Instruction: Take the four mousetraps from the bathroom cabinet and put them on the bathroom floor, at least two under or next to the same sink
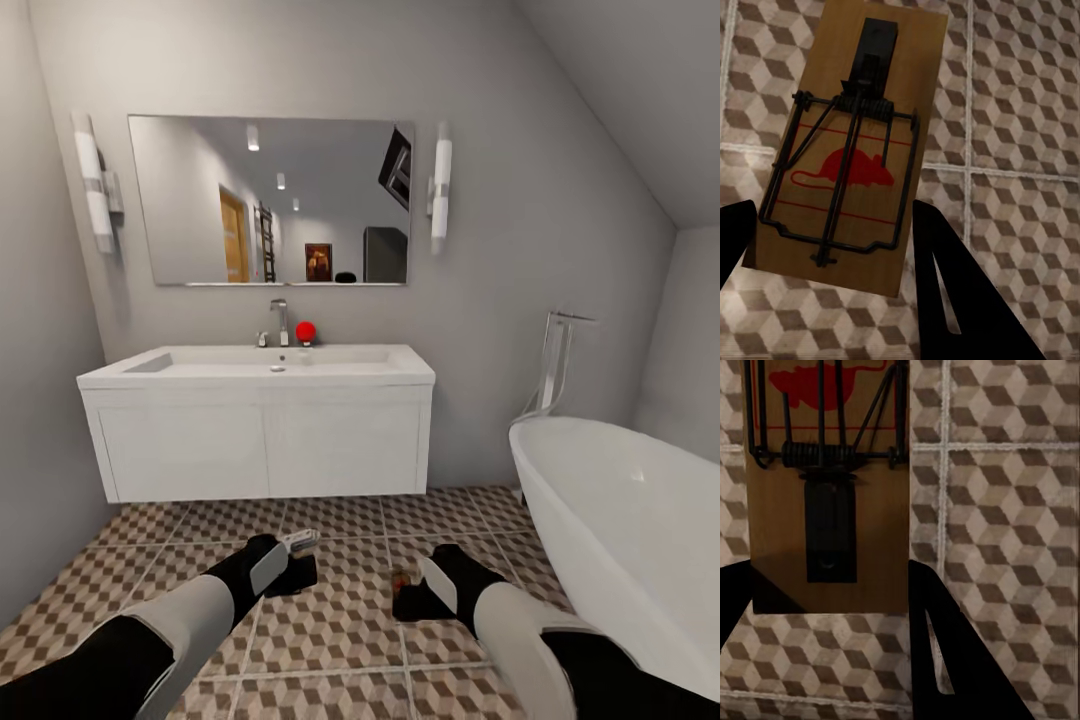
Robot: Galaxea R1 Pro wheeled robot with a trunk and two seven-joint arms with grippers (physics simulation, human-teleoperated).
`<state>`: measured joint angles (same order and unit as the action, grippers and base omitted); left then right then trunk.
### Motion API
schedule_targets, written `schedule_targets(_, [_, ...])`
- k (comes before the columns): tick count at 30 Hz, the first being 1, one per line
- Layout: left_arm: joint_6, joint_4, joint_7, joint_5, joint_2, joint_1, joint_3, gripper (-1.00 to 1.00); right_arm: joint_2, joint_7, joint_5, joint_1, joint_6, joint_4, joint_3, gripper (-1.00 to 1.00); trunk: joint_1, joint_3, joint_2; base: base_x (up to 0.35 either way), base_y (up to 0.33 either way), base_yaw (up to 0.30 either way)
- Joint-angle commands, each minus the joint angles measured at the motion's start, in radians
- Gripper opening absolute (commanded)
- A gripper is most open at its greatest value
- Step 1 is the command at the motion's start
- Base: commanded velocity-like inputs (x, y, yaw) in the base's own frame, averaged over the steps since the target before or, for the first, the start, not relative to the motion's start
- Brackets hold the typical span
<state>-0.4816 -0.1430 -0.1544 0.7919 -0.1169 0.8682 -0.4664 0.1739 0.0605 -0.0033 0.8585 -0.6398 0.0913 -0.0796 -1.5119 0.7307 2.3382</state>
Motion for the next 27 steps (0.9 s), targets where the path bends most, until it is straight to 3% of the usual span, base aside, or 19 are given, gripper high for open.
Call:
schedule_targets(1, [-0.012,-0.003,-0.004,0.009,0.0,0.002,-0.006,-1.0,0.001,0.009,-0.003,0.01,-0.006,0.002,-0.008,-1.0,-0.004,0.004,0.008,0.0,0.0,0.0])
schedule_targets(11, [-0.041,-0.003,-0.004,0.009,-0.002,0.071,-0.005,-1.0,0.001,0.013,-0.003,0.05,-0.012,0.002,-0.007,-1.0,-0.042,0.036,0.078,0.0,0.0,0.0])
schedule_targets(23, [-0.047,-0.001,-0.004,0.005,-0.003,0.081,-0.006,-1.0,0.001,0.009,-0.003,0.055,-0.002,0.015,-0.006,-1.0,-0.088,0.073,0.162,0.0,0.0,0.0])
schedule_targets(27, [-0.047,0.0,-0.004,0.004,-0.003,0.081,-0.006,-1.0,0.001,0.007,-0.003,0.056,0.0,0.018,-0.006,-1.0,-0.09,0.089,0.163,0.0,0.0,0.0])
